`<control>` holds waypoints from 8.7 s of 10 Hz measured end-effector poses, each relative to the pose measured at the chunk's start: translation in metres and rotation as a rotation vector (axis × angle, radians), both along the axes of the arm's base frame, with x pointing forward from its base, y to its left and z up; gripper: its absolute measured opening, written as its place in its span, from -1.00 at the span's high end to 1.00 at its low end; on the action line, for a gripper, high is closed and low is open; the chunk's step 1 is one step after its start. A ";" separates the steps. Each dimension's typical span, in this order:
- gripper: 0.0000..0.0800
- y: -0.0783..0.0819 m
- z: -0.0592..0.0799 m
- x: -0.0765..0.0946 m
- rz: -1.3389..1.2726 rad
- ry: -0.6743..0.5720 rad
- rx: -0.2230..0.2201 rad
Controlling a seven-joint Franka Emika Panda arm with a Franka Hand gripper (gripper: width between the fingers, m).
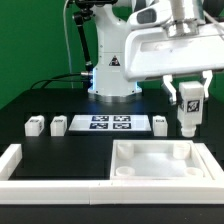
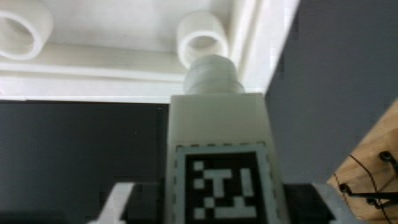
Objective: Assemble square table
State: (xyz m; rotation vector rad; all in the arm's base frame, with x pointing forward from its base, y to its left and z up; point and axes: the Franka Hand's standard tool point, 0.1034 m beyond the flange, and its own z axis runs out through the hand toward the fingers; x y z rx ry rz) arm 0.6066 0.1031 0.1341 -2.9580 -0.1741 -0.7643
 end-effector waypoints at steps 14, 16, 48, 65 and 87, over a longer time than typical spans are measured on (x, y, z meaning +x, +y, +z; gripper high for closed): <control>0.27 0.011 -0.052 0.013 0.005 0.003 0.003; 0.27 0.012 -0.055 0.012 0.006 0.007 0.002; -0.03 0.016 -0.056 0.020 -0.005 0.510 -0.004; 0.01 0.016 -0.060 0.021 -1.304 0.577 0.398; 0.26 0.013 -0.061 0.027 -0.522 0.450 0.133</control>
Offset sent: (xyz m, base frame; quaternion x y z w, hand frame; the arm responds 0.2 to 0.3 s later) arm 0.0020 0.0170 -0.0225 -0.0077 0.0176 0.0271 0.9994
